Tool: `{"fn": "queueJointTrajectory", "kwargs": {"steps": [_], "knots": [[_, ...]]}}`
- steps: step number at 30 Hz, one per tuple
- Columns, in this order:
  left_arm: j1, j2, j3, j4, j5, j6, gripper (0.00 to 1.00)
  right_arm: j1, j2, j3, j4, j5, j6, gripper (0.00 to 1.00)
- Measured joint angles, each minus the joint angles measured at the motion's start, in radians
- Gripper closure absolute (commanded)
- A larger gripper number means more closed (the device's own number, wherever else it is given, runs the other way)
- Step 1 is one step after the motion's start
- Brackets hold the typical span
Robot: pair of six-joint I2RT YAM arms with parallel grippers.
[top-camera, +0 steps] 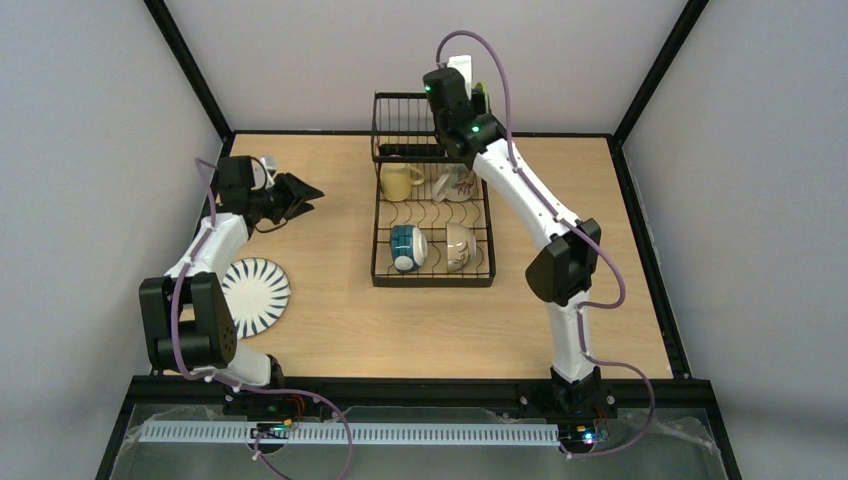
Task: Load the mixed dishes into the dish rack
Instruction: Insert the plate into the dish rack.
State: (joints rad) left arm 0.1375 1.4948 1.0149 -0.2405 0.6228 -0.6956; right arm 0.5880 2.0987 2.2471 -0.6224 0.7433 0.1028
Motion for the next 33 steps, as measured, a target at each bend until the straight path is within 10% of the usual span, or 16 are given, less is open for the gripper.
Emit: {"fn": "queueJointTrajectory", "kwargs": {"steps": [28, 33], "knots": [[0.0, 0.002, 0.0, 0.001, -0.003, 0.0, 0.01, -0.005, 0.032, 0.037, -0.011, -0.027, 0.04, 1.0], [0.0, 0.014, 0.0, 0.008, 0.0, -0.002, 0.01, -0.005, 0.032, 0.035, -0.021, -0.029, 0.053, 0.87]]}}
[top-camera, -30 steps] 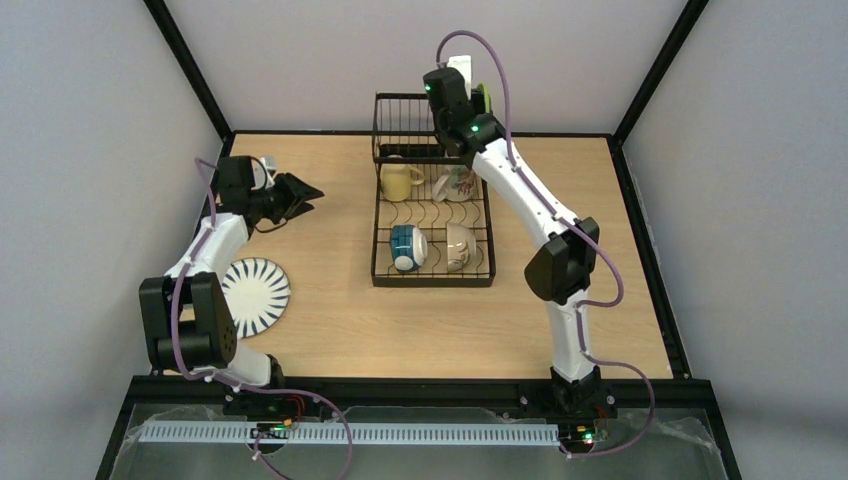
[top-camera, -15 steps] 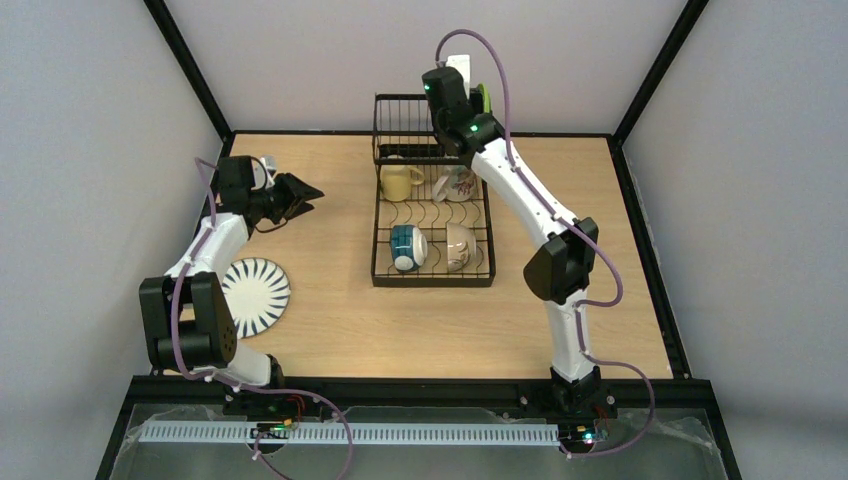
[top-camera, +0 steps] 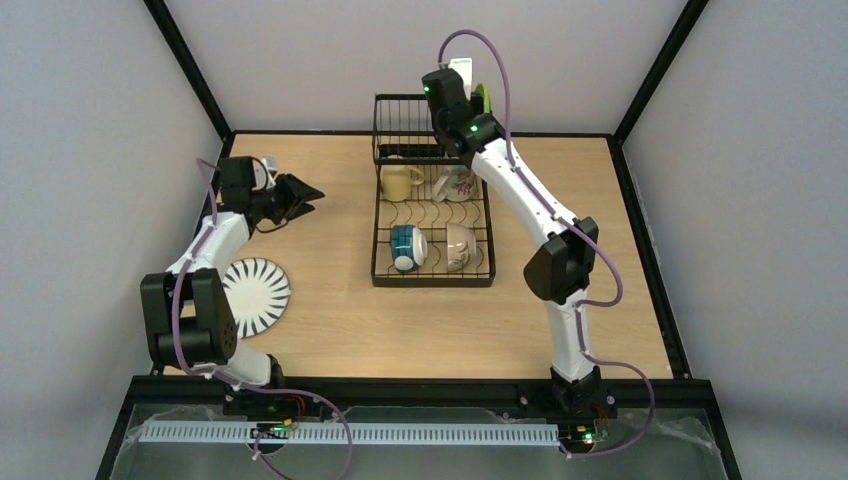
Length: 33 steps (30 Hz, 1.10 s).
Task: Load the mixed dishes into the dish rack
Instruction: Insert the plate into the dish rack.
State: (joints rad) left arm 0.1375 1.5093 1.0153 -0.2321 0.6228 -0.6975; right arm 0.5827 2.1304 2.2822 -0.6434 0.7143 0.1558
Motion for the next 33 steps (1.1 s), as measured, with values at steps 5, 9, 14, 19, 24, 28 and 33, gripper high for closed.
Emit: {"fn": "queueJointTrajectory", "kwargs": {"steps": [5, 9, 14, 19, 24, 28, 33], "knots": [[0.0, 0.007, 0.0, 0.001, 0.003, -0.002, 0.01, 0.0, 0.0, -0.02, 0.002, -0.007, 0.023, 0.69], [0.0, 0.007, -0.001, 0.01, 0.005, -0.002, 0.01, 0.0, 0.0, -0.028, 0.002, -0.013, 0.032, 0.55], [0.0, 0.008, -0.001, 0.019, 0.006, -0.006, 0.01, 0.0, 0.0, -0.032, 0.002, -0.016, 0.033, 0.47], [0.0, 0.013, -0.001, 0.023, 0.013, -0.01, 0.01, 0.0, 0.0, -0.032, 0.002, -0.017, 0.033, 0.4], [0.0, 0.013, -0.002, 0.023, 0.013, -0.011, 0.01, 0.0, 0.0, -0.032, 0.002, -0.021, 0.033, 0.36], [0.001, 0.013, -0.012, 0.026, 0.013, -0.016, 0.01, 0.0, 0.0, -0.032, 0.002, -0.021, 0.032, 0.34], [0.002, 0.013, -0.018, 0.025, 0.013, -0.021, 0.01, 0.0, 0.0, -0.032, 0.001, -0.02, 0.032, 0.29]]}}
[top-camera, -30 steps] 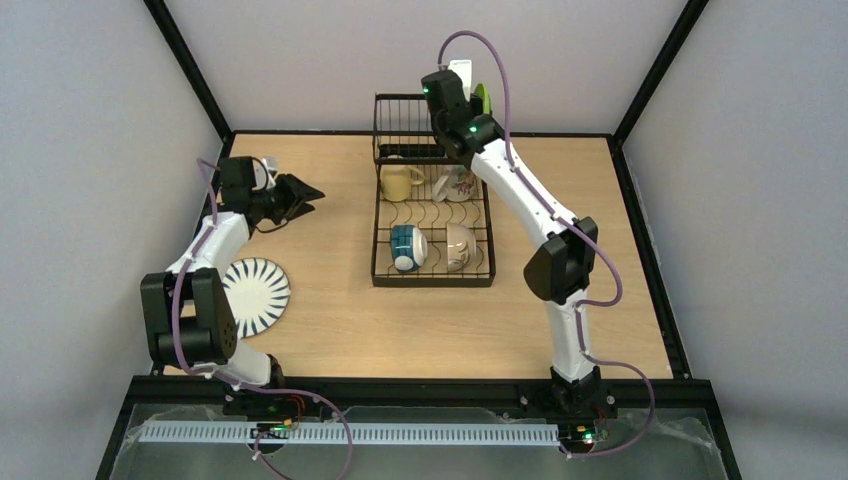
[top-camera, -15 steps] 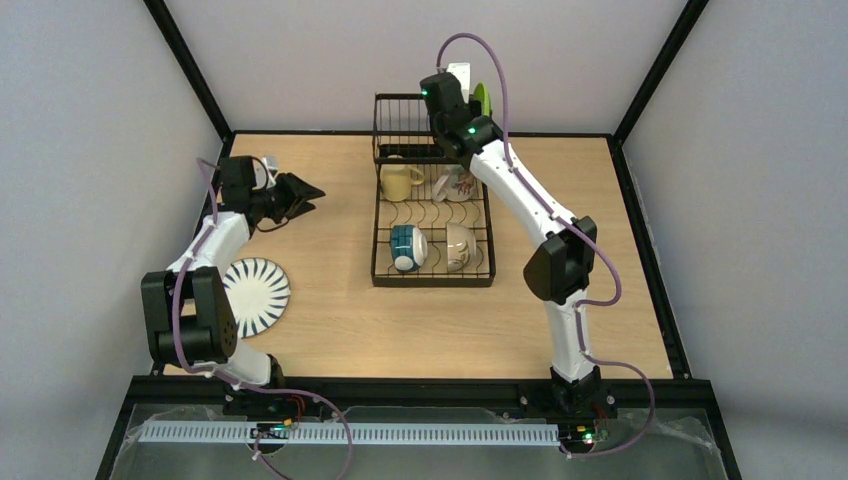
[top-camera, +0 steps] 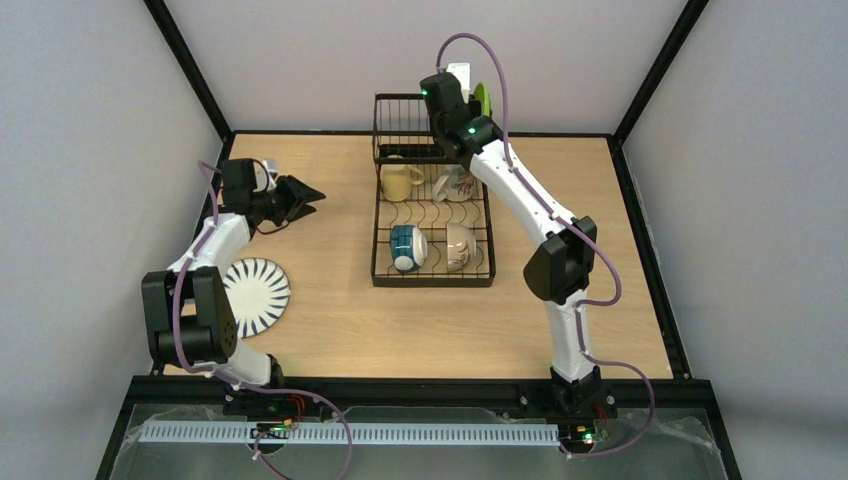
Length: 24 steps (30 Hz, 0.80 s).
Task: Load the mixed dishes into the dish rack
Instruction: Insert the plate into the dish rack.
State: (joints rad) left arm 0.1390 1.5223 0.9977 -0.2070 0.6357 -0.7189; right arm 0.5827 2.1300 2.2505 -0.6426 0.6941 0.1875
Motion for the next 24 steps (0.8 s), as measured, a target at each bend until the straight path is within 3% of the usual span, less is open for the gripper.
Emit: {"fn": "queueJointTrajectory", "kwargs": {"steps": [24], "knots": [[0.003, -0.041, -0.059, 0.002, -0.002, -0.024, 0.01, 0.0, -0.047, 0.0, -0.022, 0.029, -0.001, 0.24]]}}
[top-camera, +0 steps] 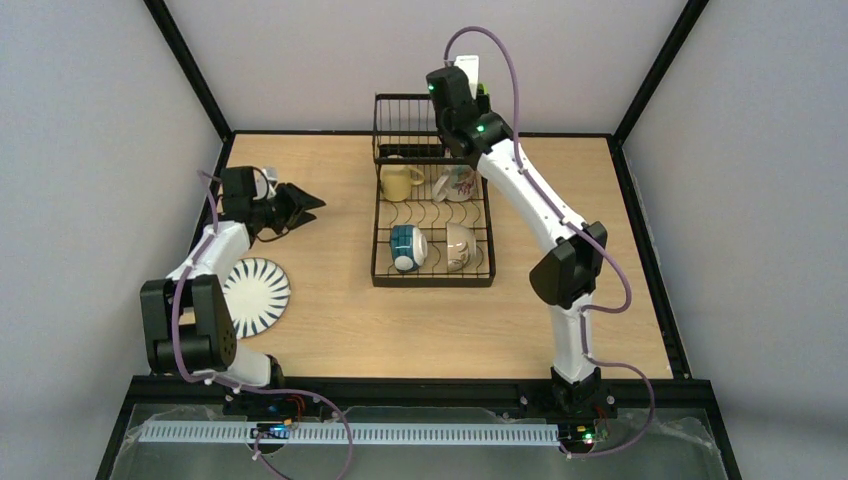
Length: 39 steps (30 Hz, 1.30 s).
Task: Load the mixed dishes into the dish rack
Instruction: Insert the plate into the dish rack.
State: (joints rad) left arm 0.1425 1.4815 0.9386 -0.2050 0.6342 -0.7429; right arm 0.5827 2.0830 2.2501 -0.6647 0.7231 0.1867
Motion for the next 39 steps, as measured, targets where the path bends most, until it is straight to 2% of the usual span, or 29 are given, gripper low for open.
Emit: {"fn": "queueJointTrajectory", "kwargs": {"steps": [13, 21, 32, 39], "knots": [[0.0, -0.069, -0.031, -0.001, -0.017, -0.006, 0.01, 0.0, -0.056, -0.001, -0.001, 0.002, -0.01, 0.23], [0.0, -0.147, -0.039, -0.016, -0.058, -0.028, 0.01, 0.011, -0.155, 0.0, 0.027, -0.016, -0.066, 0.22], [0.016, -0.304, -0.043, -0.151, -0.179, -0.024, 0.01, 0.095, -0.248, 0.017, 0.084, -0.115, -0.141, 0.21], [0.043, -0.384, -0.114, -0.19, -0.219, -0.035, 0.01, 0.132, -0.255, -0.007, 0.087, -0.15, -0.146, 0.22]]}}
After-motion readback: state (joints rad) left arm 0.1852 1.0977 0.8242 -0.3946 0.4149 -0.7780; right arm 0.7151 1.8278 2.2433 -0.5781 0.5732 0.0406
